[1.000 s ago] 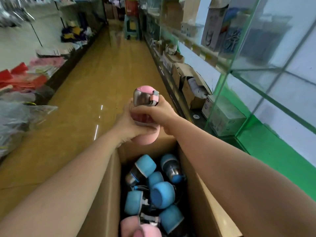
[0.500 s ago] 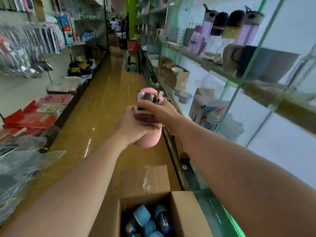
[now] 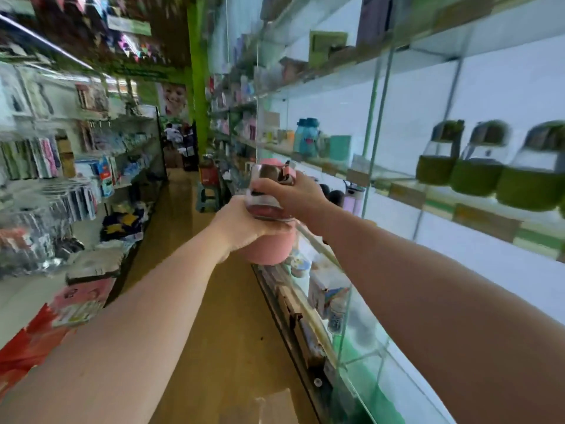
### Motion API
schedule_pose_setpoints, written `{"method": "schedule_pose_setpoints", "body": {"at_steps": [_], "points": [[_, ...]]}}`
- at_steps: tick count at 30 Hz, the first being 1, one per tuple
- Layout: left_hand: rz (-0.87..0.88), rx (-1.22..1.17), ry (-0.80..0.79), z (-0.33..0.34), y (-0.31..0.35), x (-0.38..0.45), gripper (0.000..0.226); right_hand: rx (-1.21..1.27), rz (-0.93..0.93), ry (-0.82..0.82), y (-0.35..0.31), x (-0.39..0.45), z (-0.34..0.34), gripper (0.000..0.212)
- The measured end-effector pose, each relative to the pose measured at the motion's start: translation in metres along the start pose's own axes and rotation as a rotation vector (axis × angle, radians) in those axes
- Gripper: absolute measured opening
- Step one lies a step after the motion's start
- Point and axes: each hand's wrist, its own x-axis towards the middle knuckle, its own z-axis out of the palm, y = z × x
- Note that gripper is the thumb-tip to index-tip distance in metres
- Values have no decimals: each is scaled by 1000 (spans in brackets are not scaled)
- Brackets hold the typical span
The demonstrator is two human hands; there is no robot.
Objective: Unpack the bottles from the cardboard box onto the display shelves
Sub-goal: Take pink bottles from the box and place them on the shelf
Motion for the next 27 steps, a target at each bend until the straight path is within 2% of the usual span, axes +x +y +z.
{"method": "schedule_pose_setpoints", "body": {"at_steps": [3, 7, 9, 11, 15, 19, 24, 27], "points": [[64, -36, -53, -8, 39, 0, 35, -40, -31, 89, -28, -12, -29, 37], [149, -55, -146, 2, 77, 4, 37, -86, -19, 228, -44, -28, -65, 42], [174, -72, -195, 15, 95, 8, 34, -119, 11, 302, -46, -37, -86, 44], [199, -89, -249, 33, 115, 11, 22, -142, 35, 377, -46, -47, -111, 42], [257, -169, -373, 82, 155, 12, 16, -243, 95, 513, -35, -72, -165, 54], [285, -247, -508, 137, 192, 9, 35, -308, 182, 647, -21, -105, -218, 59], [333, -321, -663, 206, 251, 0, 29, -400, 273, 814, -10, -147, -291, 52], [331, -368, -737, 245, 279, -3, 45, -470, 339, 879, -3, -166, -327, 55]]}}
